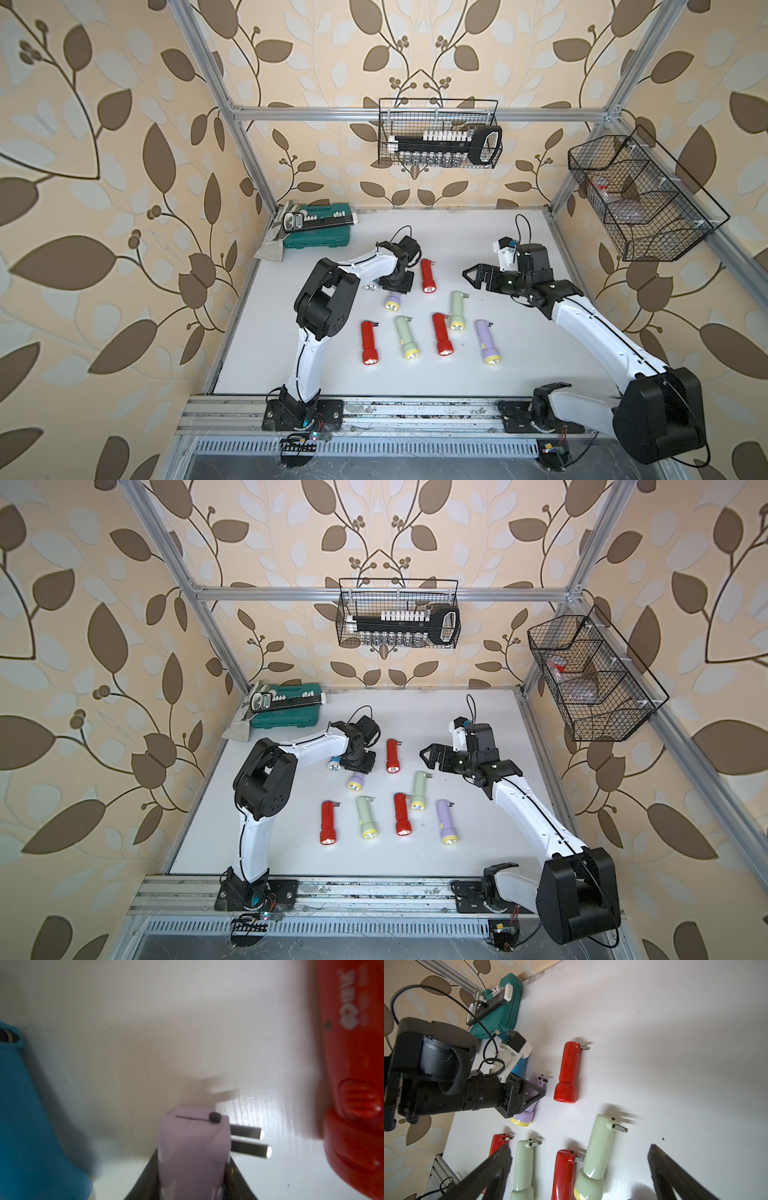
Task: Close the plug at the bottom of the flashlight
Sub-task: Pick up the flashlight from the center of the board.
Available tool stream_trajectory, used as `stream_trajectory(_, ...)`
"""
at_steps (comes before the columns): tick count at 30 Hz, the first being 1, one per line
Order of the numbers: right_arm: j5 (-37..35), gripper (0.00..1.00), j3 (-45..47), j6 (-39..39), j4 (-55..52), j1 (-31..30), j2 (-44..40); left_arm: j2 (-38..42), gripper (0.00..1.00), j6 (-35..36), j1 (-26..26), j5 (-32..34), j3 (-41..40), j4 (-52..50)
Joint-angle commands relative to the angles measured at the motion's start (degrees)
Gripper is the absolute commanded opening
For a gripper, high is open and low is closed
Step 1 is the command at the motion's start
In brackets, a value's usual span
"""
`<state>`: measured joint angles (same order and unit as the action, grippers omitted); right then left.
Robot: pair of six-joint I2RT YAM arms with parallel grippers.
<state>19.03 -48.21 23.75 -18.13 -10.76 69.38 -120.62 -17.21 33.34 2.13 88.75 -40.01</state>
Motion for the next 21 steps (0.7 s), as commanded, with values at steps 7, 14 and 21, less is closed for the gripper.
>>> stream_trajectory(7,0.9,0.98,-1.3,1.3,1.3,-0.5,0.2,4.6,0.0,1.2,0.2,-0.8,0.9,2.9)
stream_trajectory(14,-2.2,0.98,-4.9,1.5,0.2,-1.9,2.2,12.4,0.0,2.3,0.2,-2.0,-1.2,8.3)
stream_trajectory(21,-4.4,0.98,-8.2,0.3,-0.8,-3.3,3.1,21.6,0.0,1.6,0.2,-9.1,-8.6,19.6)
